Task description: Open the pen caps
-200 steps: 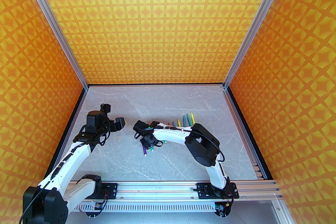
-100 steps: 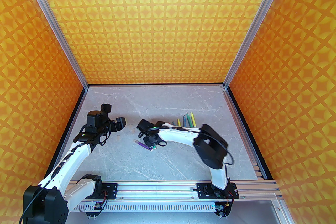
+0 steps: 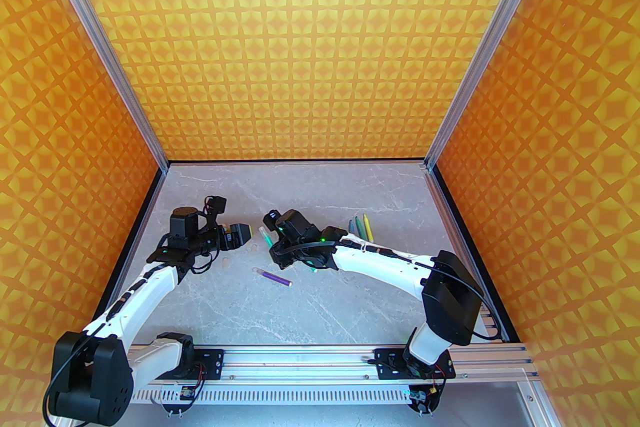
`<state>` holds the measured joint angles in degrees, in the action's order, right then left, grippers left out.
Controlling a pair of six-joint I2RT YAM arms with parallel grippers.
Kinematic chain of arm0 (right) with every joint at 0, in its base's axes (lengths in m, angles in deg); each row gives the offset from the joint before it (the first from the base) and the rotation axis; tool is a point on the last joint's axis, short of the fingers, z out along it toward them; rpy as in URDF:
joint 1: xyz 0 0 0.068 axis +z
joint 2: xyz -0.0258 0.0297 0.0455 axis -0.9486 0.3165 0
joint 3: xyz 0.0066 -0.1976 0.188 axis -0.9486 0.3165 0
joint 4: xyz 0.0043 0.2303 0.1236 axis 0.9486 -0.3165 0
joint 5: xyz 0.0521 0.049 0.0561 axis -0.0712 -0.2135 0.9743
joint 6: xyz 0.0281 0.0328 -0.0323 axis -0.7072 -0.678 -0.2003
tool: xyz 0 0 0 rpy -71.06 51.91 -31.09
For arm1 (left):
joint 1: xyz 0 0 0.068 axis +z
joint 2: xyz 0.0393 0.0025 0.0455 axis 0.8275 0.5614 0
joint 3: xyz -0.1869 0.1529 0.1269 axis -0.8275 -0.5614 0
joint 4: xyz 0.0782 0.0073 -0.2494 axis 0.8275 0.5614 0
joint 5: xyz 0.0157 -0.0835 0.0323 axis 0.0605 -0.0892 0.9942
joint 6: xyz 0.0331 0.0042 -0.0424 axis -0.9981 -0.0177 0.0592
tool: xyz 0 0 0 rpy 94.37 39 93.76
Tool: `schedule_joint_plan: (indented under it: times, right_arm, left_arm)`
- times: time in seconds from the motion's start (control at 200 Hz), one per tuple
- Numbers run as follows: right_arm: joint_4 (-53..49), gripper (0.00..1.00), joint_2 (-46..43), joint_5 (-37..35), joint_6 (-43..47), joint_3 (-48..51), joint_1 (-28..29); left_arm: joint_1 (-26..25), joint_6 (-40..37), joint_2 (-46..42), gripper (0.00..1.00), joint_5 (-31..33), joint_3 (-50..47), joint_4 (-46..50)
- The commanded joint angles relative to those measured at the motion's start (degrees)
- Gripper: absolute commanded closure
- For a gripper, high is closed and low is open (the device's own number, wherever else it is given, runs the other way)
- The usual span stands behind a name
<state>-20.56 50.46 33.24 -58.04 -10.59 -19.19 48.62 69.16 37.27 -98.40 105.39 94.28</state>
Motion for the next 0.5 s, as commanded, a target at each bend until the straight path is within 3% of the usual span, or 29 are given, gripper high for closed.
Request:
schedule_joint_plan:
  times: [0.0,0.185,0.495]
  right_arm:
    - [3.4,0.99,-2.0,3.5,2.4,0.7,0.1]
    - [4.6,0.99,-2.5,5.1,3.2,0.6,0.1]
    - [4.9,0.99,-2.8,5.7,4.0,1.2,0.1]
  left_arm:
    - [-1.6,1.8,0.4,0.21,-5.9,0.1,-3.9]
    - [-3.5,2.6,1.4,0.22,-7.2,0.7,-5.3]
    - [-4.3,3.4,2.7,0.4,-8.0,1.9,-5.8]
